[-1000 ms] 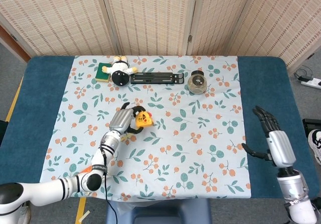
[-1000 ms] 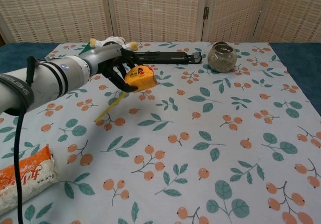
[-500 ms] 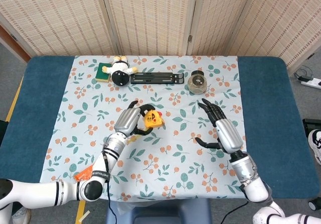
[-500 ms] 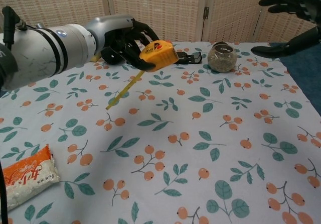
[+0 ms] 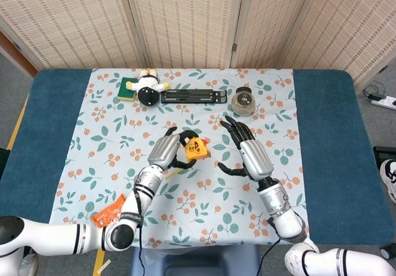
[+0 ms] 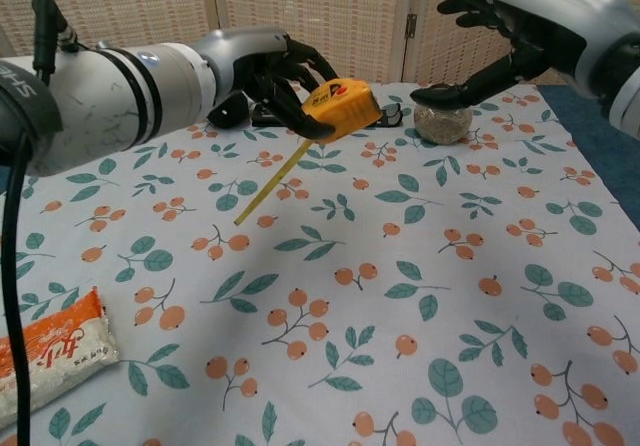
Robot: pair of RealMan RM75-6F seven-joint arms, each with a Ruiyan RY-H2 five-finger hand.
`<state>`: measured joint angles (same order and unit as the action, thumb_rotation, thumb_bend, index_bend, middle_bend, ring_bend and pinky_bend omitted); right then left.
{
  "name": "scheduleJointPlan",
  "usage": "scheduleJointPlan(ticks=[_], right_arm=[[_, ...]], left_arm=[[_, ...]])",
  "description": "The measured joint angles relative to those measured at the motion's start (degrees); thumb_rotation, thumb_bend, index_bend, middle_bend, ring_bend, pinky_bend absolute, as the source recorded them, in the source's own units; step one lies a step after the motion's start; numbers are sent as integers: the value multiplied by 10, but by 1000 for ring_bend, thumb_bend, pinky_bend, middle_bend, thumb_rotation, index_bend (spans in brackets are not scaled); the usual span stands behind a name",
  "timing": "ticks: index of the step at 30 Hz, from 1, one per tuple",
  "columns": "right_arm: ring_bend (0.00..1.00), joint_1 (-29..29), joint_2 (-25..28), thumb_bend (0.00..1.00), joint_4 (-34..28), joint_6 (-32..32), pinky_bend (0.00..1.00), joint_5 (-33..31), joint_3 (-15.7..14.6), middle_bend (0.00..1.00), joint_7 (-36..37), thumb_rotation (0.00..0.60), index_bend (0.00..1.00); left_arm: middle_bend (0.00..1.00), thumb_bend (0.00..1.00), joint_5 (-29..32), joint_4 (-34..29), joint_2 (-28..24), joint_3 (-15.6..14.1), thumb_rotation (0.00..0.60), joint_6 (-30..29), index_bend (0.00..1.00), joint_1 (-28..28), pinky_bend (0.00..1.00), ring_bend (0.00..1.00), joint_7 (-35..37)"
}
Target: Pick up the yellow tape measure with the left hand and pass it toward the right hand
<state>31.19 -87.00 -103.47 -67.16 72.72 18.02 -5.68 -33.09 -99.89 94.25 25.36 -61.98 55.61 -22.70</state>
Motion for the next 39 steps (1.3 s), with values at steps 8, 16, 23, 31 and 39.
scheduleJointPlan(ticks=[8,16,23,31,39], right_arm=[[0,28,-32,291,29,3,0,-33,13,0,-25,600,0],[0,46,-55,291,52,1,0,-49,20,0,-40,600,0],[0,59,-71,291,74,-1,0,-59,26,0,-38,600,0],[0,67,-77,291,82,-3,0,-64,28,0,-36,600,0],[0,72,-84,291,96,-11,0,-65,30,0,-36,600,0]], left_arm=[[517,369,59,-1,-10,20,600,20,558,5,79,415,30],[517,369,64,-5,-19,20,600,22,558,10,79,415,46],[517,369,59,-3,-16,11,600,19,558,16,81,415,51],[517,369,58,-2,-15,6,600,13,557,21,81,415,52],[517,369,59,2,-15,0,600,14,557,24,81,415,54]])
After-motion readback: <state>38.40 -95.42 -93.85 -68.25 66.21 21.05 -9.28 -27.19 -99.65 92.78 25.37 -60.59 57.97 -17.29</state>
